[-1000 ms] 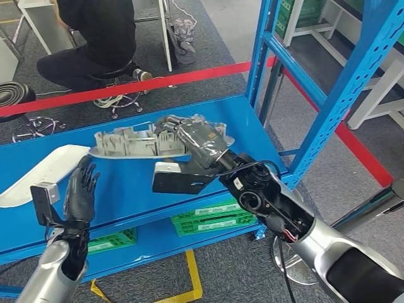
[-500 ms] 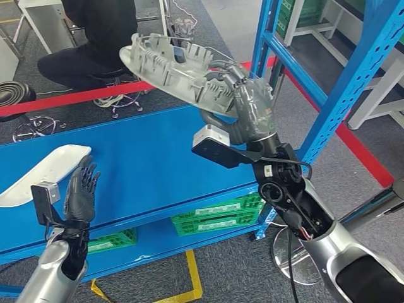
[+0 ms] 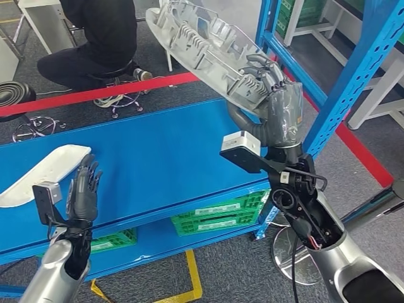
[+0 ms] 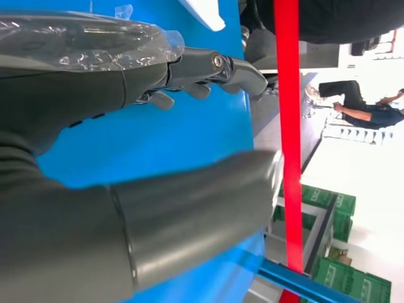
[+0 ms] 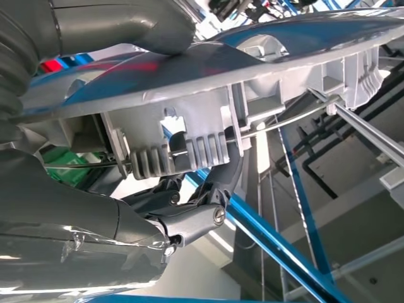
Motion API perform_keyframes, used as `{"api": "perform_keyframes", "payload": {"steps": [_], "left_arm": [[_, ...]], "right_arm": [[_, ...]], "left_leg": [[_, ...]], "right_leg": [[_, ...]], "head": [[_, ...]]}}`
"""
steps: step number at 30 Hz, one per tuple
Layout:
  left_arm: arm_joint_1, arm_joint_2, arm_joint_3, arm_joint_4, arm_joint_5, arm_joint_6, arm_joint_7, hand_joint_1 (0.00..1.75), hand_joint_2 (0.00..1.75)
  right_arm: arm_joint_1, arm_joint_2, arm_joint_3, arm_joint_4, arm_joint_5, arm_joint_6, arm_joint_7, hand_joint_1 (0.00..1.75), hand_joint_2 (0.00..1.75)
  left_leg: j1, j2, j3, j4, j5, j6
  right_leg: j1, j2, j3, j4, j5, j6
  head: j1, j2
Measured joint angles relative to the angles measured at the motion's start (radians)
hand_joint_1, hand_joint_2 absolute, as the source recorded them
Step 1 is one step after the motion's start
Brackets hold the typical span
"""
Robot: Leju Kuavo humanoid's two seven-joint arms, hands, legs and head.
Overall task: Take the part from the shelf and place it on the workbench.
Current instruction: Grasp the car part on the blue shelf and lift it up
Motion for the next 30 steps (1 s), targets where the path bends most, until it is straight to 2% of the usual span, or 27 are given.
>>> {"api": "perform_keyframes", "payload": {"steps": [3,7,30], "left_arm": [[0.000,-0.005,0.000,-0.001,-0.022,0.019,-0.026,0.00,1.75],[0.000,-0.010,0.000,-0.003,-0.034,0.033,-0.040,0.00,0.00],[0.003,-0.018,0.000,-0.016,-0.038,0.020,-0.049,0.00,0.00]], "right_arm": [[0.015,0.000,0.000,-0.004,0.001,0.001,0.004,1.75,1.75],[0.026,0.000,0.000,-0.005,-0.001,0.002,0.007,1.75,1.75],[0.038,-0.003,-0.001,-0.021,-0.060,0.034,0.007,1.75,1.75]], "left_leg": [[0.000,0.000,0.000,0.000,0.000,0.000],[0.000,0.000,0.000,0.000,0.000,0.000],[0.000,0.000,0.000,0.000,0.000,0.000]], "right_leg": [[0.000,0.000,0.000,0.000,0.000,0.000],[0.000,0.000,0.000,0.000,0.000,0.000],[0.000,0.000,0.000,0.000,0.000,0.000]], "head": [[0.000,0.000],[0.000,0.000],[0.000,0.000]]}}
